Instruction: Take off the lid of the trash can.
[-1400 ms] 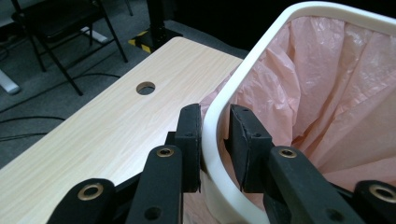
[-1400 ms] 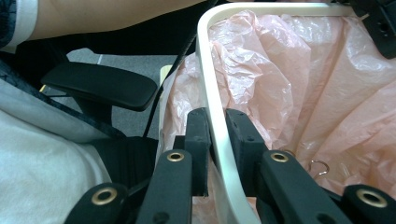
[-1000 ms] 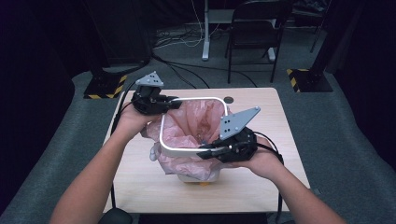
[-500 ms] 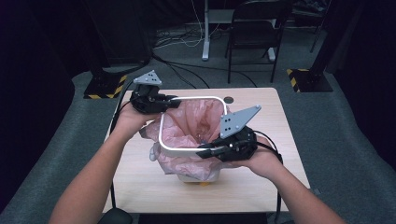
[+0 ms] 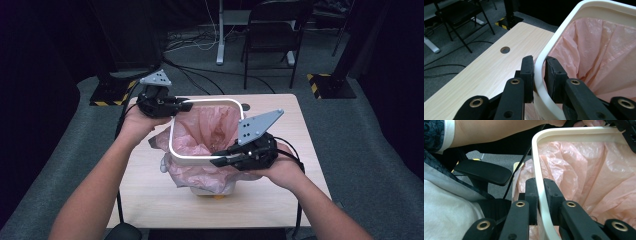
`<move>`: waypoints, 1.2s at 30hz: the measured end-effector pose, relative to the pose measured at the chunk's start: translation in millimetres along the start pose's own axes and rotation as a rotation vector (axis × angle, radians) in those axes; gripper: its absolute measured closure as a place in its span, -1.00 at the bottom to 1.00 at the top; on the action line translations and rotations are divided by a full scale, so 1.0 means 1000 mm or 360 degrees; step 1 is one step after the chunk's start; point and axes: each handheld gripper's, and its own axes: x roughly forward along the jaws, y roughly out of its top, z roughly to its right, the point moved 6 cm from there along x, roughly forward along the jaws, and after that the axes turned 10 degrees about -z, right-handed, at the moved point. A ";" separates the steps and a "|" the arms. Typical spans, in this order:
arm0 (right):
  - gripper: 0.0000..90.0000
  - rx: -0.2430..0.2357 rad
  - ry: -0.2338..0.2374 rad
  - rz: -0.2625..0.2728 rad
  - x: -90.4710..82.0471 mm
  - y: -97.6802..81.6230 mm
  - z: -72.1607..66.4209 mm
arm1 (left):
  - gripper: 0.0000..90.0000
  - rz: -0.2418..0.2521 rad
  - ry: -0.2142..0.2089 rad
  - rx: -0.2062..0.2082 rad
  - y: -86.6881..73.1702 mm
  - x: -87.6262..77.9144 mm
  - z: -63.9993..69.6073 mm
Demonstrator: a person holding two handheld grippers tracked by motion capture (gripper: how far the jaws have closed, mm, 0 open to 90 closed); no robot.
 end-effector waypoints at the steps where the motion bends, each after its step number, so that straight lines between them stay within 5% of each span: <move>1: 0.82 -0.0004 0.0000 0.0008 -0.002 0.002 0.000 | 0.72 0.0000 0.0000 0.0000 0.000 0.000 0.000; 11: 0.83 -0.0046 -0.0011 0.0038 -0.015 0.016 -0.005 | 0.72 0.0019 0.0000 0.0024 0.014 -0.019 0.004; 20: 0.87 -0.0074 -0.0009 0.0024 -0.011 0.014 -0.008 | 0.70 0.0004 -0.0013 0.0037 0.012 -0.015 0.005; 24: 0.87 -0.0077 -0.0022 0.0029 -0.010 0.012 -0.009 | 0.52 0.0031 -0.0031 0.0006 0.012 -0.014 0.004; 28: 0.87 -0.0050 -0.0022 0.0027 -0.010 0.009 -0.007 | 0.12 0.0128 -0.0010 -0.0040 0.017 -0.022 0.004; 36: 0.87 -0.0032 -0.0074 0.0058 -0.021 0.006 -0.006 | 0.02 0.0273 0.0068 -0.0064 0.019 -0.053 0.001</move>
